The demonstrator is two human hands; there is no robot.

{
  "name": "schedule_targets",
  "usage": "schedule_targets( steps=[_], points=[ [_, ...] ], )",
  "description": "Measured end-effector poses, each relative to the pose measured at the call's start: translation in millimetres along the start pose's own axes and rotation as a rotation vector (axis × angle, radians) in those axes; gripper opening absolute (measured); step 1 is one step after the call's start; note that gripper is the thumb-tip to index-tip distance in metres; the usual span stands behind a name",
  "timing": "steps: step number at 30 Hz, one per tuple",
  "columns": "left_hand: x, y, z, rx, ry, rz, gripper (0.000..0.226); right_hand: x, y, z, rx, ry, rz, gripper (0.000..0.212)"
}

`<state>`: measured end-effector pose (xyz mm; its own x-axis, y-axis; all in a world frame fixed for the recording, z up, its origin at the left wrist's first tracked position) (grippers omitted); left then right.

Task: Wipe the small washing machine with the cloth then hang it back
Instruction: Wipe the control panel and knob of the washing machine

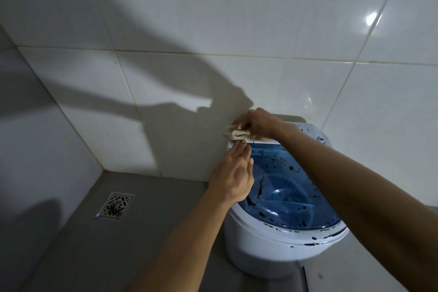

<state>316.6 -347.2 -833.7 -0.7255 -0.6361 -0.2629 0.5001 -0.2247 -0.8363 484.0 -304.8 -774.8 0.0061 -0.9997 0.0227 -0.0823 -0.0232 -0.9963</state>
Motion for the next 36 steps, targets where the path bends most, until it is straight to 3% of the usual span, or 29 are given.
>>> schedule_targets(
  steps=[4, 10, 14, 18, 22, 26, 31, 36],
  points=[
    [0, 2, 0, 0.001, -0.018, -0.024, 0.049, -13, -4, 2, -0.015, 0.106, 0.022, 0.036],
    [2, -1, 1, -0.026, -0.024, 0.016, 0.049, -4, 0, -32, -0.008, -0.092, -0.074, 0.05],
    [1, -2, 2, -0.047, -0.009, -0.019, 0.049, -13, -10, -19, 0.006, -0.03, -0.089, 0.029],
    [0, 1, -1, -0.023, -0.03, -0.033, 0.05, -7, -22, 10, 0.017, 0.126, -0.06, 0.026],
    [0, 3, -1, -0.021, -0.032, -0.044, 0.05, 19, -12, 9, 0.13, 0.11, 0.025, 0.023],
    [0, 2, 0, -0.037, -0.009, -0.023, 0.049, 46, 4, -9, 0.197, 0.047, 0.026, 0.05],
    [-1, 3, -1, -0.038, 0.003, 0.022, 0.049, 52, 1, -26, 0.248, 0.024, 0.043, 0.035],
    [-2, 5, -2, -0.031, -0.005, -0.016, 0.049, 14, -14, -14, 0.122, 0.255, 0.066, 0.019]
  ],
)
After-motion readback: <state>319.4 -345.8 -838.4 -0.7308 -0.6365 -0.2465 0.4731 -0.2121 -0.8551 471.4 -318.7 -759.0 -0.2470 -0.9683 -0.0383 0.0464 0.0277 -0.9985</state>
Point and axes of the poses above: each hand's wrist, its own x-axis away from the middle knuckle, its own y-axis out of the palm, z = x × y, the point moved 1 cm from there along -x, towards the middle knuckle, and after that the axes turned 5 degrees about x, right-handed, at the moved point
